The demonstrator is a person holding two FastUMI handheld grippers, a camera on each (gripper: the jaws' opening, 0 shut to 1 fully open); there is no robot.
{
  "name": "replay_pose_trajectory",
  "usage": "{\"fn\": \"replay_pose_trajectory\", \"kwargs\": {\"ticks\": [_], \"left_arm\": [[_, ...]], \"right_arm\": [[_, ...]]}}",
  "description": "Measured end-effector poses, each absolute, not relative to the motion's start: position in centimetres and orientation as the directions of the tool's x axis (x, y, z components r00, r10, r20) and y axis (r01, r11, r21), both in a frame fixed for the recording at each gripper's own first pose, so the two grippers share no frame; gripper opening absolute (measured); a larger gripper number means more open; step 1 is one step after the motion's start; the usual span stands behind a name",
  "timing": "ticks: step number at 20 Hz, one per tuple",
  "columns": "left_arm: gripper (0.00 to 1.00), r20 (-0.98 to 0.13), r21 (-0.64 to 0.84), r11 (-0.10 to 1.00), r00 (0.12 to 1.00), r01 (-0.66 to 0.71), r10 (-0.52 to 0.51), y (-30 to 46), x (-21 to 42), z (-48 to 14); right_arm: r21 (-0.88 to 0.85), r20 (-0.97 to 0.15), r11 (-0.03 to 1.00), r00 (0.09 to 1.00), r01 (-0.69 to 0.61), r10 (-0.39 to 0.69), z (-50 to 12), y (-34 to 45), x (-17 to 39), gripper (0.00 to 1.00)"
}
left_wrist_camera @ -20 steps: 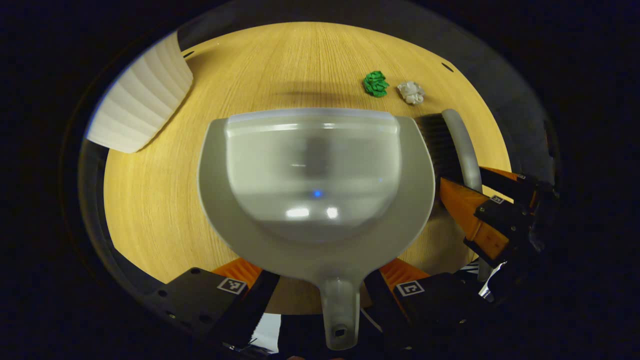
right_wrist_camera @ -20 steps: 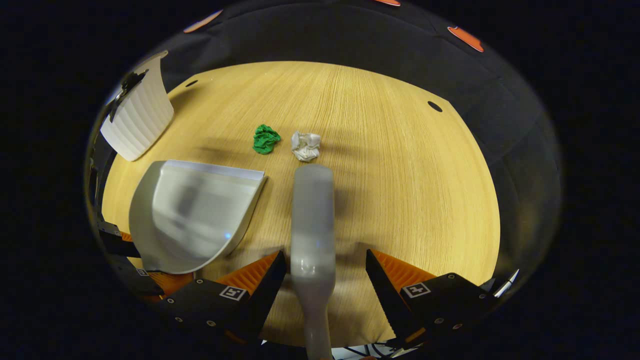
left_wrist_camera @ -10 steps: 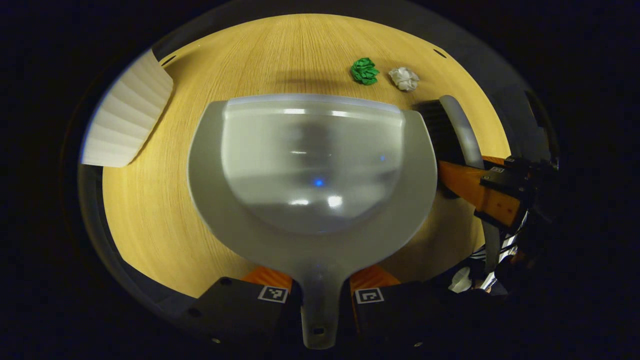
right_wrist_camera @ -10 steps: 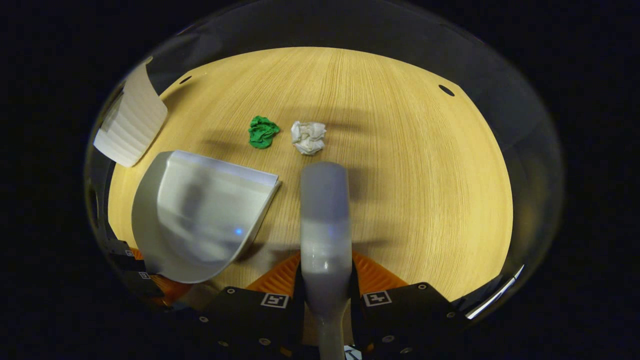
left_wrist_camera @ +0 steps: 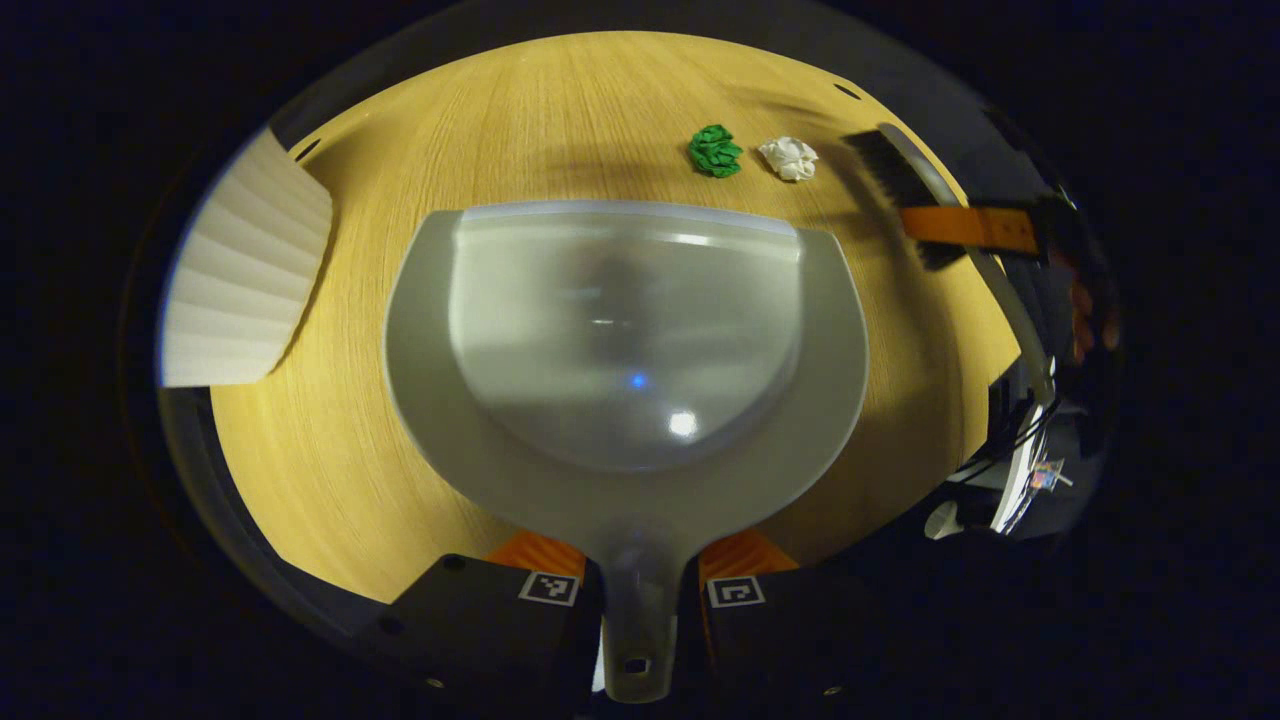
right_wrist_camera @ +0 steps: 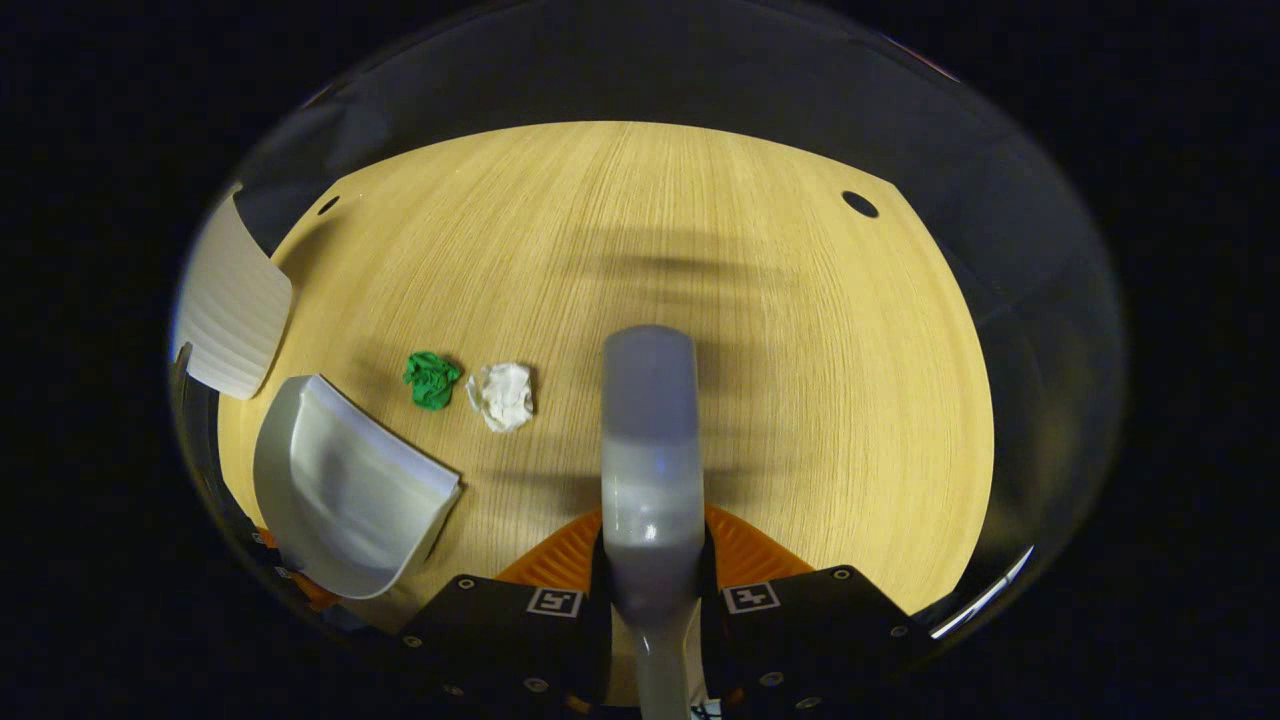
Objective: Pick up the small broom and dustpan from the desktop, sweep the trash into the dustpan with the broom, and then empty the trash into the garbage bin.
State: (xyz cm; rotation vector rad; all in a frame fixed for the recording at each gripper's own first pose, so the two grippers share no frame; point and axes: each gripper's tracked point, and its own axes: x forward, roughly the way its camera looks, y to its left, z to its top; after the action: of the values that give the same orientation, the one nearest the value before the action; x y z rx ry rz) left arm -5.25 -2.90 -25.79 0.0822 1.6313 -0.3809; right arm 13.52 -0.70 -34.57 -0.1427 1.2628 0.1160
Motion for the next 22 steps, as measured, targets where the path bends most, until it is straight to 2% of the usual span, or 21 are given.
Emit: {"fn": "replay_pose_trajectory", "kwargs": {"ticks": [6,9,10,11,14,15,16,20,22], "left_arm": [[0.32,-0.977,-0.211,0.887,-0.127,0.411,-0.173,-1.4,-3.9,-26.0],[0.32,-0.974,-0.224,0.872,-0.140,0.435,-0.180,-1.3,-3.6,-26.2],[0.32,-0.973,-0.228,0.865,-0.145,0.446,-0.182,-1.3,-3.5,-26.2],[0.32,-0.972,-0.231,0.861,-0.145,0.453,-0.185,-1.2,-3.4,-26.1],[0.34,-0.969,-0.247,0.843,-0.147,0.478,-0.200,-0.9,-3.3,-26.2],[0.32,-0.968,-0.251,0.841,-0.145,0.479,-0.206,-0.9,-3.2,-26.3],[0.32,-0.967,-0.255,0.840,-0.145,0.479,-0.210,-0.9,-3.3,-26.3],[0.32,-0.966,-0.258,0.845,-0.131,0.469,-0.222,-1.4,-3.3,-26.3],[0.32,-0.966,-0.260,0.855,-0.123,0.450,-0.229,-1.6,-3.5,-26.5]], "right_arm": [[-0.048,-0.962,0.919,0.267,-0.392,0.064,-35.6,1.8,18.6,0.36],[-0.060,-0.967,0.824,0.238,-0.564,0.093,-36.6,3.0,19.0,0.36],[-0.036,-0.970,0.790,0.210,-0.612,0.119,-36.6,3.8,18.7,0.27],[0.013,-0.970,0.769,0.180,-0.639,0.166,-36.4,5.0,18.2,0.36],[0.137,-0.962,0.685,0.069,-0.715,0.265,-35.3,8.5,16.4,0.36],[0.160,-0.960,0.652,0.037,-0.741,0.278,-35.4,8.5,16.2,0.28],[0.185,-0.956,0.620,0.005,-0.763,0.292,-35.3,8.9,16.4,0.36],[0.310,-0.925,0.537,-0.117,-0.785,0.362,-34.9,9.2,16.1,0.36],[0.302,-0.927,0.561,-0.102,-0.771,0.360,-35.5,8.3,17.2,0.36]]}}
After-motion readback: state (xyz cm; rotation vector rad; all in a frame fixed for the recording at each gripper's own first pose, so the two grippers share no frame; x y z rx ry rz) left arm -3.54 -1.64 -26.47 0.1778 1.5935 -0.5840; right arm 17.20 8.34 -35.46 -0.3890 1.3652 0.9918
